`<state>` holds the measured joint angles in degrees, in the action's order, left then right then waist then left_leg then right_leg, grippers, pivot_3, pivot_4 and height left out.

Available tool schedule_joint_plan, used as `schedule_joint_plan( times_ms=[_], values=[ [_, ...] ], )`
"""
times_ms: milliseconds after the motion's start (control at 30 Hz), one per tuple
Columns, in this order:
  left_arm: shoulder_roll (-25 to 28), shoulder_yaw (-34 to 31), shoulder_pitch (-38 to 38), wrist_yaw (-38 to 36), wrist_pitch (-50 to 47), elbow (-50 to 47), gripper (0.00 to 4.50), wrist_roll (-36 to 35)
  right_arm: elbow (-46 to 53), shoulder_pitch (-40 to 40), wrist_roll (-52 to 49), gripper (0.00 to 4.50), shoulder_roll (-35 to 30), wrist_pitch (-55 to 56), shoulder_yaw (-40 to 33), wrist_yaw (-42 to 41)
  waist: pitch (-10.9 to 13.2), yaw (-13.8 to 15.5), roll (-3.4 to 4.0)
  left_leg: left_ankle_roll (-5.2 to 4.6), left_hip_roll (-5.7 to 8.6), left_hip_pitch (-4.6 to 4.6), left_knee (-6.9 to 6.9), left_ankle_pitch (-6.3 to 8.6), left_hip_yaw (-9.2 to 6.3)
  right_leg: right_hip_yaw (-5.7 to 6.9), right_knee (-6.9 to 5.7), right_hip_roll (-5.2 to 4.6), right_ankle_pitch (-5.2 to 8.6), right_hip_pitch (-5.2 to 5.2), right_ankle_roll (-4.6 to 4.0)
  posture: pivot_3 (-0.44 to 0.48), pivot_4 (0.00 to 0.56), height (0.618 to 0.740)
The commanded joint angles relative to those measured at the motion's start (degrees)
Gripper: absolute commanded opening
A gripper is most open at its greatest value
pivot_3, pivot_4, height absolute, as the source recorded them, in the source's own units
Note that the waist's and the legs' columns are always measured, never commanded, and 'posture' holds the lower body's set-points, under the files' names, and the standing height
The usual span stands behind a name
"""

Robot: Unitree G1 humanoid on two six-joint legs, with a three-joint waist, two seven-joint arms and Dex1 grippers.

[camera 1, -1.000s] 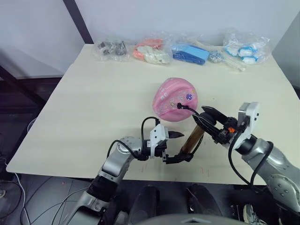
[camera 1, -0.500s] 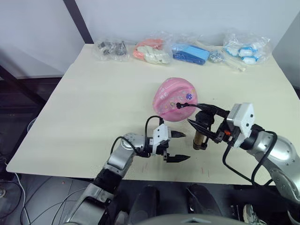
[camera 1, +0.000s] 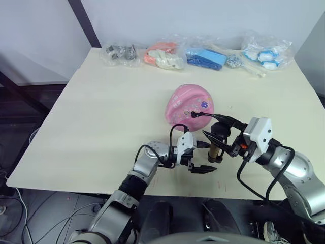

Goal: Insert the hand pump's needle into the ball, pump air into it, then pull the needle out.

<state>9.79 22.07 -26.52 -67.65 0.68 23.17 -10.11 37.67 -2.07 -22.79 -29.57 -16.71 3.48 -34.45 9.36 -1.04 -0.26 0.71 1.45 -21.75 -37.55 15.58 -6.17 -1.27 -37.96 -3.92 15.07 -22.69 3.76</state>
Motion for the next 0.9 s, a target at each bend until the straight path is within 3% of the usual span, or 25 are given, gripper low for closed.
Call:
schedule_joint_plan(
  times_ms=[33,333,667,767,900],
  values=[
    [-1.0,-0.1,-1.1,0.2,2.4,1.7,4.44,0.8,1.8,0.1,-0.4,2.16,1.0,2.0,-1.0,0.5,0.0,0.0,0.0,0.0,0.0,0.0,0.0,0.0,-0.01,0.0,-0.01,0.0,0.0,0.0,0.0,0.0,0.15,0.74],
    [-1.1,-0.6,-3.6,-3.0,6.2,10.0,4.44,2.4,2.3,0.7,-2.0,2.16,0.4,2.1,-1.9,-1.8,0.0,0.0,-0.01,0.0,0.01,0.01,0.0,0.0,-0.01,0.01,-0.01,0.0,0.0,0.0,0.0,0.0,0.15,0.74],
    [-1.4,-1.0,-4.9,-4.8,7.7,12.9,4.44,2.6,2.0,-0.3,-3.7,2.16,0.7,1.9,-2.4,-2.3,0.0,-0.1,0.0,0.0,0.01,0.01,0.0,0.0,-0.02,0.01,-0.01,0.01,0.0,0.0,0.0,0.0,0.15,0.74],
    [-1.4,-1.2,-5.0,-5.2,8.0,13.4,3.62,2.9,1.9,-0.5,-3.8,2.16,0.6,2.0,-2.5,-2.4,0.0,0.0,-0.01,0.0,0.01,0.0,-0.01,0.0,-0.02,0.01,-0.01,0.01,0.0,0.0,0.0,0.0,0.15,0.74],
    [-1.3,-1.5,-5.0,-5.5,8.5,13.8,1.61,3.2,1.9,-0.6,-3.8,2.16,0.6,2.0,-2.6,-2.6,0.0,-0.1,-0.01,0.0,0.01,0.01,-0.01,0.0,-0.02,0.01,-0.02,0.01,0.0,0.0,0.0,0.0,0.15,0.74]
  ],
)
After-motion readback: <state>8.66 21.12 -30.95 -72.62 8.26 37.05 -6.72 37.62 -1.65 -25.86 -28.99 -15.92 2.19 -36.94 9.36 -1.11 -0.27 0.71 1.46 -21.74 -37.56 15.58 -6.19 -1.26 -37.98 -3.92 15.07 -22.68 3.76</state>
